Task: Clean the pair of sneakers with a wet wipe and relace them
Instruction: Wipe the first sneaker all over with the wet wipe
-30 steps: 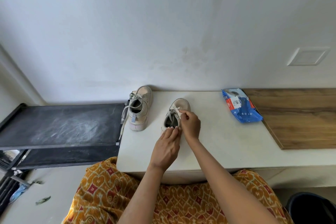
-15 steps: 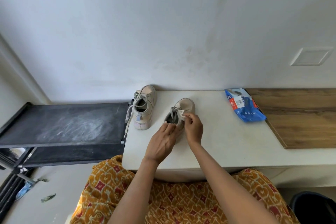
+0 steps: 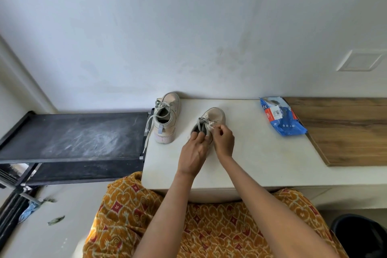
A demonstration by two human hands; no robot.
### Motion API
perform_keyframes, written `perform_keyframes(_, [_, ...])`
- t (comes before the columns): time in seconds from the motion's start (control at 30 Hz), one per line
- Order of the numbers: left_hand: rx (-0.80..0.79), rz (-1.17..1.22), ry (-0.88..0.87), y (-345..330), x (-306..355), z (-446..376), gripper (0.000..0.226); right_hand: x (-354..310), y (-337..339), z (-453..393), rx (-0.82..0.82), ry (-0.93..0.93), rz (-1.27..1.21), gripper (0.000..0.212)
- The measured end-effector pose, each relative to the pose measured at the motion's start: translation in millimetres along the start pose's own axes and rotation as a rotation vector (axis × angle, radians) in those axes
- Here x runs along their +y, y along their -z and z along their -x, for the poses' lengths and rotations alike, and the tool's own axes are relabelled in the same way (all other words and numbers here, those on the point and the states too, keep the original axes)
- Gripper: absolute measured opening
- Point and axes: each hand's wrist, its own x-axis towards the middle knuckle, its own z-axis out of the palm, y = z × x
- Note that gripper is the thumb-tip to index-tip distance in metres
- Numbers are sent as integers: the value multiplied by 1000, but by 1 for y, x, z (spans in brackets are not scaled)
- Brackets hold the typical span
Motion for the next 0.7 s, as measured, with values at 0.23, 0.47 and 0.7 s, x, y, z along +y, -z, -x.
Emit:
perform_keyframes(0.23, [31,-17,56,-3,1,2,29,1,11,-3,15,262,-25,28])
perform_keyframes(0.47, [-17,18,73,-2,3,5,29,29,18,-9,-55,290,489,26])
perform_keyframes(0.7, [73,-67,19,-10,7,13,35,2,30,-30,-85,434,490,32])
